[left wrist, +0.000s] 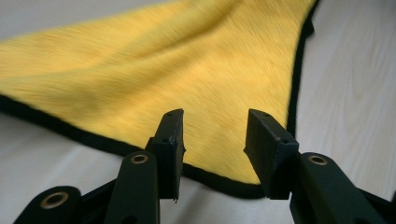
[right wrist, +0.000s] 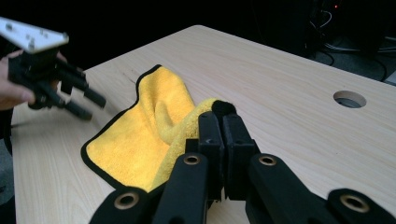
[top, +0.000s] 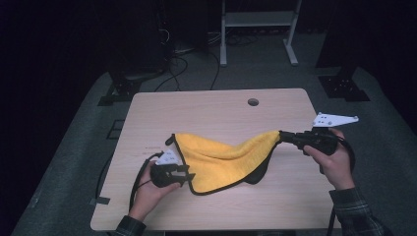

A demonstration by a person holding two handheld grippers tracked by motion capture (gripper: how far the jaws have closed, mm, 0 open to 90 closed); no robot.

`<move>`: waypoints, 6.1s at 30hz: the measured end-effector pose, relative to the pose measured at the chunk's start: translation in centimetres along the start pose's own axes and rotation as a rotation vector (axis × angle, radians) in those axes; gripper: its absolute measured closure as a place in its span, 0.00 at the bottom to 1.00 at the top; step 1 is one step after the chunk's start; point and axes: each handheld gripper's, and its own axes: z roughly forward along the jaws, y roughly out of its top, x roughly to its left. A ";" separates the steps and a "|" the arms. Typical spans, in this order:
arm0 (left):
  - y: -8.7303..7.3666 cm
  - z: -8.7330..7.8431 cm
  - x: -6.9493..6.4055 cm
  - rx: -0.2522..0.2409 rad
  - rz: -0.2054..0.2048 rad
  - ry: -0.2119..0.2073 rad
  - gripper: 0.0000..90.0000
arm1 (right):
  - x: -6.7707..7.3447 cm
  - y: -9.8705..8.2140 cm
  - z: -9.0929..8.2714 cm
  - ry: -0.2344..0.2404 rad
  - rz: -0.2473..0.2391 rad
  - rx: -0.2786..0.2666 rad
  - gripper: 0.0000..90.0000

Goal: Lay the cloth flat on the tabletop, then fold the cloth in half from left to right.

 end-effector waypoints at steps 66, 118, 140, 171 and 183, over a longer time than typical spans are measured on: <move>14.8 -11.3 9.6 -0.562 -0.020 0.242 0.94 | -5.4 8.9 -0.4 -0.155 0.008 -0.236 0.97; -6.5 -5.0 -0.7 0.020 -0.139 -0.046 0.94 | 3.7 -13.6 -0.5 0.027 0.040 0.324 0.96; -7.3 -6.2 0.0 -0.042 -0.167 0.070 0.49 | 2.6 -13.8 -1.4 -0.117 0.013 0.190 0.43; -5.7 -3.2 6.0 -0.012 -0.263 0.270 0.23 | -2.7 -14.7 0.5 -0.377 0.092 0.267 0.20; -4.7 -1.4 5.5 0.003 -0.226 0.272 0.26 | -2.7 -14.7 0.6 -0.377 0.092 0.267 0.20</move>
